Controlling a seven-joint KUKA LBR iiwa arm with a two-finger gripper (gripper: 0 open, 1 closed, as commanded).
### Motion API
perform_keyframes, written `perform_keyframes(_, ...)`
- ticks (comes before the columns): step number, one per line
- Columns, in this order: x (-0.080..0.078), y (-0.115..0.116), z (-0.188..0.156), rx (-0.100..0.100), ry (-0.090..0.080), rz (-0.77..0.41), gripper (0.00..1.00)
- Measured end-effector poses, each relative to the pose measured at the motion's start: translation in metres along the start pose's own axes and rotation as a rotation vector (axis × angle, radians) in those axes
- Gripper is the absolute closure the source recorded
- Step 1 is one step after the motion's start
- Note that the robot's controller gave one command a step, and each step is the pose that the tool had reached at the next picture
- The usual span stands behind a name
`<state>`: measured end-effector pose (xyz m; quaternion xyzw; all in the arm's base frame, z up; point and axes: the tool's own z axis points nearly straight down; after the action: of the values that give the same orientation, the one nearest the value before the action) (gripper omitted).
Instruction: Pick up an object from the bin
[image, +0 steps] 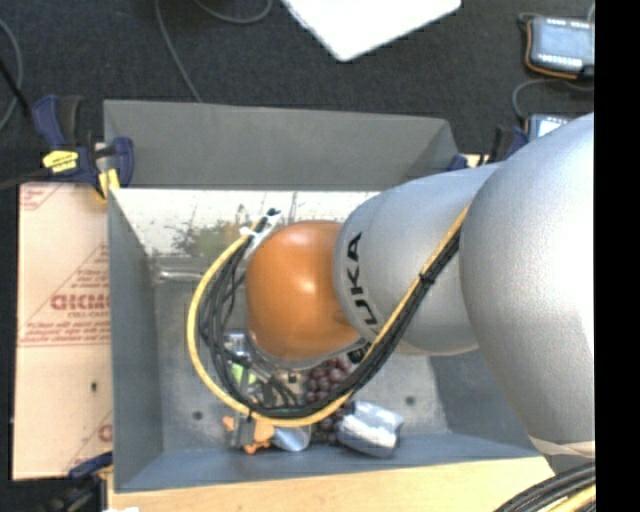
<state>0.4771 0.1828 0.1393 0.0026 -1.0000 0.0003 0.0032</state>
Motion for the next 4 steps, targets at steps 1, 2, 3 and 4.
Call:
perform_keyframes(1, -0.002, -0.001, -0.004, -0.002, -0.007, 0.004, 0.0)
perform_keyframes(2, -0.017, -0.011, 0.034, -0.004, -0.011, 0.051, 0.0)
perform_keyframes(3, -0.013, -0.047, 0.055, -0.001, -0.001, 0.049, 0.0)
perform_keyframes(4, -0.009, -0.072, 0.063, -0.005, -0.009, 0.177, 1.0)
